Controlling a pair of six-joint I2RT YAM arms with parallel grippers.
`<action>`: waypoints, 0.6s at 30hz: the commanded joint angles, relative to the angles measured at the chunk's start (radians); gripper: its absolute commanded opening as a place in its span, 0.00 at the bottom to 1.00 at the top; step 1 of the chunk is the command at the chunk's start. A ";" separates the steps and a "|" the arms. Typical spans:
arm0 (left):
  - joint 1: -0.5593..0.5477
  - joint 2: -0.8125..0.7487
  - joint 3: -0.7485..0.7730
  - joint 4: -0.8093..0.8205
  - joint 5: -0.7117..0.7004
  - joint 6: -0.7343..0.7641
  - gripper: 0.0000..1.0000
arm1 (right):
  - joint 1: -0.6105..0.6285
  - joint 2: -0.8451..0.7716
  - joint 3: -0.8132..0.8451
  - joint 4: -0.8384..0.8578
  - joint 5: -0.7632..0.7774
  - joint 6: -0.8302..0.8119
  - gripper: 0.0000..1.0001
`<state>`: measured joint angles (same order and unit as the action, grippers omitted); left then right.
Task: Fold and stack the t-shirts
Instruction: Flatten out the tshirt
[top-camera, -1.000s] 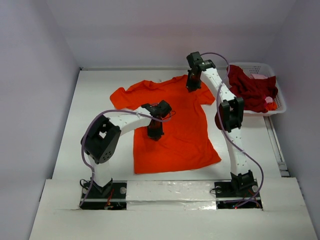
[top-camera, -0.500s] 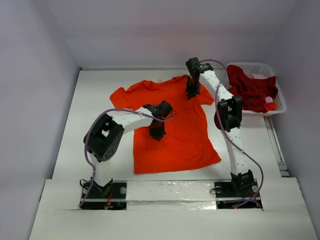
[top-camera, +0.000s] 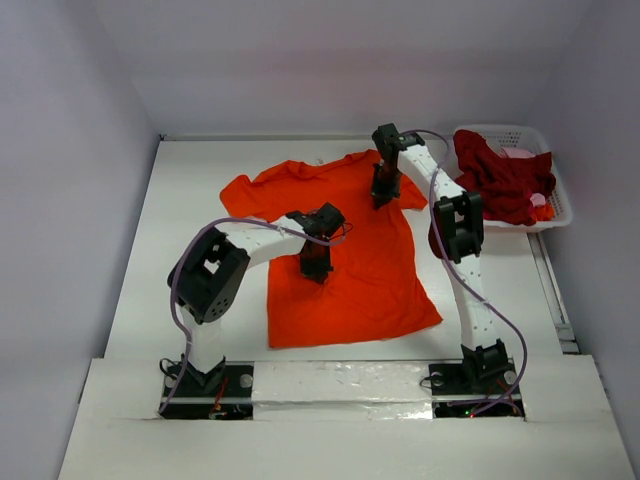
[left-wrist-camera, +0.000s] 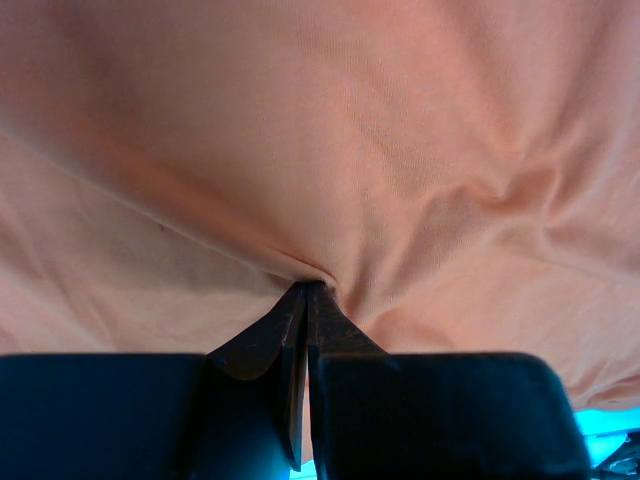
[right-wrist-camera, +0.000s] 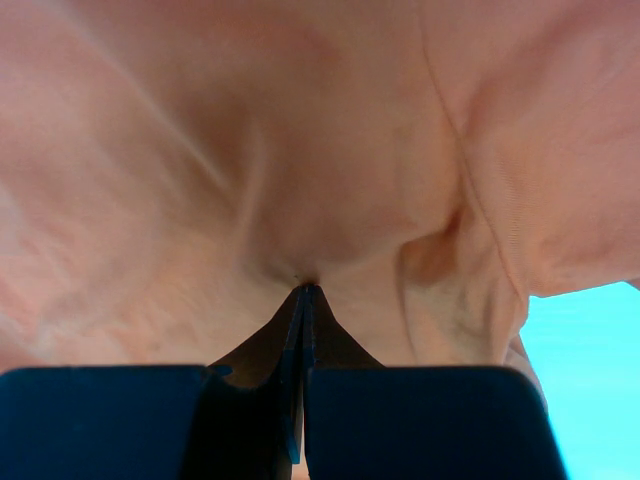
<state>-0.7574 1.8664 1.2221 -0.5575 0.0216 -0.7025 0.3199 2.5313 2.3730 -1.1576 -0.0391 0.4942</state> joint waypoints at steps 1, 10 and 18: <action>-0.013 0.008 -0.047 -0.028 0.020 0.017 0.00 | -0.007 -0.002 -0.021 0.019 -0.064 -0.011 0.00; -0.013 0.027 -0.033 -0.027 0.012 0.021 0.00 | -0.007 -0.029 -0.126 0.067 -0.081 -0.003 0.00; -0.013 0.036 -0.050 -0.016 0.015 0.023 0.00 | -0.007 -0.048 -0.158 0.087 -0.071 0.010 0.00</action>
<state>-0.7574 1.8648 1.2186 -0.5518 0.0280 -0.6884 0.3080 2.4931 2.2555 -1.0748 -0.1249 0.4980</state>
